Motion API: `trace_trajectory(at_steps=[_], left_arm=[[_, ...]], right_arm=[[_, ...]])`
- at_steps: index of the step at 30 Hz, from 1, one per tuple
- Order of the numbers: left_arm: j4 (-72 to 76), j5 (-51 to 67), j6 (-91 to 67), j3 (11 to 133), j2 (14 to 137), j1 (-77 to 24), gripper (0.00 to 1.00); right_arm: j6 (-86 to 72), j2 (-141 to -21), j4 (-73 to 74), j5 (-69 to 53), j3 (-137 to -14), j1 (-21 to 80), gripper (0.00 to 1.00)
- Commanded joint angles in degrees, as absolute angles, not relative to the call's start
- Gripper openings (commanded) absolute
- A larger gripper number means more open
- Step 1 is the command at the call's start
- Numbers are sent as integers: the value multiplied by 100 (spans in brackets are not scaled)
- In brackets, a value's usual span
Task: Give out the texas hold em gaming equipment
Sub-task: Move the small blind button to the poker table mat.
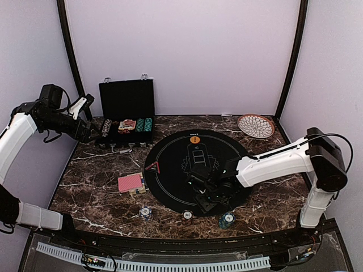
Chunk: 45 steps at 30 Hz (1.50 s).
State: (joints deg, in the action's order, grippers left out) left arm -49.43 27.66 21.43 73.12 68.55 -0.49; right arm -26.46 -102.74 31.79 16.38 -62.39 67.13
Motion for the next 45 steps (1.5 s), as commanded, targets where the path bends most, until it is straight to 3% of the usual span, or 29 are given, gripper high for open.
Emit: trace_trajectory(at_steps=[1, 18, 36, 40, 45], left_arm=[[-5025, 2888, 2188, 7438, 6754, -18, 99], [-4990, 2840, 2196, 7471, 6775, -18, 99], [-5010, 2859, 2231, 7479, 6803, -18, 99], [-5077, 2887, 2269, 7479, 6829, -18, 99], [-5264, 2846, 2422, 7452, 6893, -18, 99]], right_arm=[[-2769, -10347, 3233, 1890, -6106, 6751, 60], [-2902, -9803, 2905, 1803, -5192, 6095, 40], [-2848, -9257, 3191, 2021, -4848, 5317, 37], [-2752, -8876, 3570, 2015, -5234, 5400, 43], [-2902, -8202, 4420, 1899, -5754, 5814, 65]])
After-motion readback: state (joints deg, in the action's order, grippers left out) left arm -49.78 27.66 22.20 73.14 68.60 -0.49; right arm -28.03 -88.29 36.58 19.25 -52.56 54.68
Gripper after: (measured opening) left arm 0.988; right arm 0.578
